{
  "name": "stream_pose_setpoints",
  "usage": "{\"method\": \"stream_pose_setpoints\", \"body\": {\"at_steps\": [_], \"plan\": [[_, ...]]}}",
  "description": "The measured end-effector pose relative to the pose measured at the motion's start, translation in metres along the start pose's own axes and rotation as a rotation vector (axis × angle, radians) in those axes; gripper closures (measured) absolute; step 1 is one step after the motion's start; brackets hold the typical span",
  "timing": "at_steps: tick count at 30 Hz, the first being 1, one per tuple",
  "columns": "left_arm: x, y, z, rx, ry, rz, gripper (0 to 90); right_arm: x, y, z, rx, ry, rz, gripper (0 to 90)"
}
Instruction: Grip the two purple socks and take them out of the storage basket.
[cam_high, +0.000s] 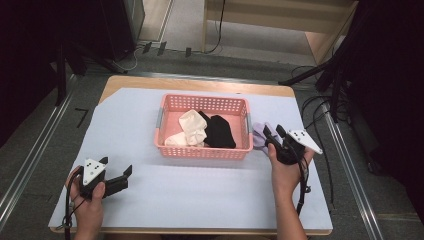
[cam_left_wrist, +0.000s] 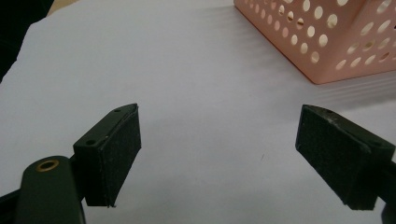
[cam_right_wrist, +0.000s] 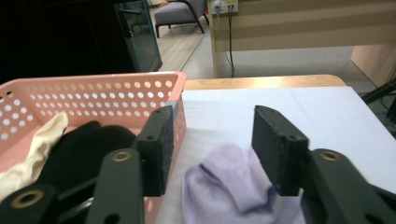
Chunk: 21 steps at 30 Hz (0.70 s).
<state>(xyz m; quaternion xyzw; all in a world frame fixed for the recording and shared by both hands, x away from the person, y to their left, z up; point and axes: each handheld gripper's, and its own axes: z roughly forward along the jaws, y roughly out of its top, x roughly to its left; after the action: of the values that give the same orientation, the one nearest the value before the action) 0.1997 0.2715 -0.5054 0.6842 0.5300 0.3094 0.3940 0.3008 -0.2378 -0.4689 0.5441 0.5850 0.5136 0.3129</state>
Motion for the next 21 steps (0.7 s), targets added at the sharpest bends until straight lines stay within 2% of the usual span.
{"method": "stream_pose_setpoints", "body": {"at_steps": [5, 8, 11, 16, 21], "plan": [[0.000, 0.000, 0.000, -0.005, -0.001, 0.000, 14.8, -0.008, -0.008, -0.015, 0.018, 0.000, -0.014, 40.3], [0.000, 0.000, 0.000, -0.006, 0.002, 0.001, 14.8, -0.015, -0.014, -0.024, 0.037, -0.012, -0.030, 31.0], [-0.001, 0.000, 0.000, -0.006, 0.004, 0.002, 14.9, -0.020, -0.019, -0.035, 0.036, 0.000, -0.057, 25.6], [-0.001, 0.000, 0.000, -0.005, 0.003, 0.005, 14.9, -0.029, -0.026, -0.053, 0.047, -0.012, -0.066, 21.1], [-0.001, 0.000, 0.000, -0.006, 0.005, 0.006, 14.9, -0.042, -0.036, -0.068, 0.059, -0.046, -0.067, 21.1]]}}
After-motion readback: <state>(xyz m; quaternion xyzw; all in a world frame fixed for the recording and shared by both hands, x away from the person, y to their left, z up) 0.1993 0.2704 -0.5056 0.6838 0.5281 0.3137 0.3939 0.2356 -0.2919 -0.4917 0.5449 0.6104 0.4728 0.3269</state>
